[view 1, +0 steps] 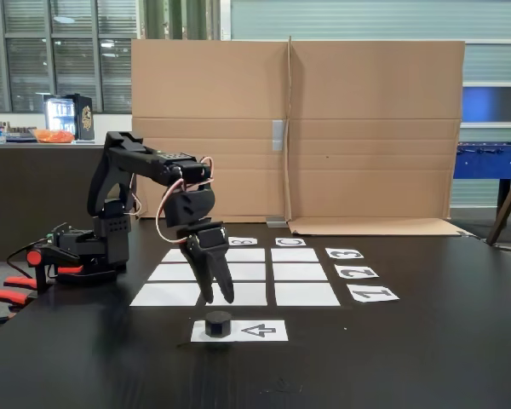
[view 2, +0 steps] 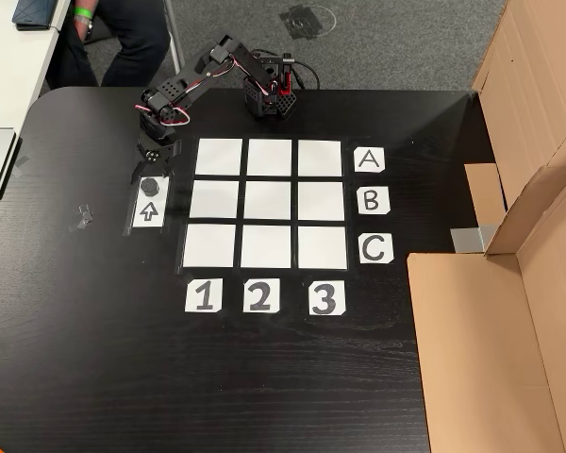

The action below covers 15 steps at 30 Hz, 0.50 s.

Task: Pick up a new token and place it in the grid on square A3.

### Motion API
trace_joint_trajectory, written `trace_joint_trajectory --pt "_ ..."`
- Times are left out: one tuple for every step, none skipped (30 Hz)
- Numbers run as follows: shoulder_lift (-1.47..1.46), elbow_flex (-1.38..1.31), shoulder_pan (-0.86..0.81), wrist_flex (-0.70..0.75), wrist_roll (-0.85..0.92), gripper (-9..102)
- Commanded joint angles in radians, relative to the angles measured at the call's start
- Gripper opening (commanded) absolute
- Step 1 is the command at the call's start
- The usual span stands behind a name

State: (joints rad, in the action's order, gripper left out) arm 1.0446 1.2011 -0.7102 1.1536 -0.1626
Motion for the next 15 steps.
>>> trace_joint_trajectory --pt "-0.009 -0.071 -0.018 0.009 0.017 34" --pt "-0.015 -0.078 -0.02 0.011 0.021 34" --pt "-0.021 -0.084 -0.023 0.011 0.025 34" --pt "-0.029 -0.091 -0.025 0.011 0.029 34" --pt "-0.038 -0.098 -0.026 0.011 0.035 34" --pt "-0.048 -0.106 -0.026 0.011 0.04 34" --pt "-0.057 -0.115 -0.026 0.011 0.043 34" --pt "-0.066 -0.124 -0.026 0.012 0.044 34" --pt "-0.074 -0.132 -0.026 0.014 0.046 34" --pt "-0.077 -0.137 -0.026 0.015 0.048 34" --pt "-0.081 -0.14 -0.026 0.015 0.048 34" --pt "-0.084 -0.143 -0.026 0.015 0.048 34" --pt "-0.089 -0.146 -0.026 0.015 0.048 34" --pt "-0.094 -0.149 -0.026 0.015 0.048 34" --pt "-0.1 -0.15 -0.025 0.015 0.048 34"
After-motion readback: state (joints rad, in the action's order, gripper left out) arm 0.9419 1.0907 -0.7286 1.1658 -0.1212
